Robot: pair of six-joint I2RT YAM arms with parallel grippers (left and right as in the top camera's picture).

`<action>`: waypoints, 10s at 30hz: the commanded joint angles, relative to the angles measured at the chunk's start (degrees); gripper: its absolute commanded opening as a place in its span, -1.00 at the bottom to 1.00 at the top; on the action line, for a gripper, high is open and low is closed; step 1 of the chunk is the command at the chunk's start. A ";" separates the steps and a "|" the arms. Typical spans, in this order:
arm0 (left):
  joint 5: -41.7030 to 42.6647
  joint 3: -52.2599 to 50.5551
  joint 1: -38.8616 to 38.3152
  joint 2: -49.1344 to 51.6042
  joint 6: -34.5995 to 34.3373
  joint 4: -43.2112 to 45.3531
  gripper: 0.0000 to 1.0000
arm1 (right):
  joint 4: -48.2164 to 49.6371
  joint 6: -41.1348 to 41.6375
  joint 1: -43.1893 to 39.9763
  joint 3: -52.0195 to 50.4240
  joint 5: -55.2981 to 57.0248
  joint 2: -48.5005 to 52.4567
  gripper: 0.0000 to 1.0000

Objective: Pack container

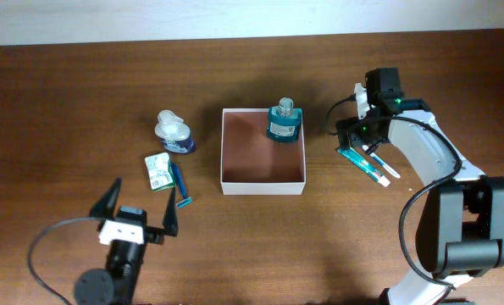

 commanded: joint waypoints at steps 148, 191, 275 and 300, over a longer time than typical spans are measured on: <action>2.45 57.31 -2.12 81.26 3.50 -26.23 0.99 | 0.13 -0.20 -0.15 -0.52 0.50 -0.94 0.97; 11.34 40.89 3.21 76.13 0.48 -5.57 0.99 | 0.13 -0.20 -0.15 -0.52 0.50 -0.94 0.97; 11.17 40.79 6.12 84.87 2.16 2.34 0.99 | 0.13 -0.20 -0.15 -0.52 0.50 -0.94 0.97; 17.81 40.83 6.95 84.56 2.10 4.31 0.04 | 0.13 -0.20 -0.15 -0.52 0.50 -0.94 0.97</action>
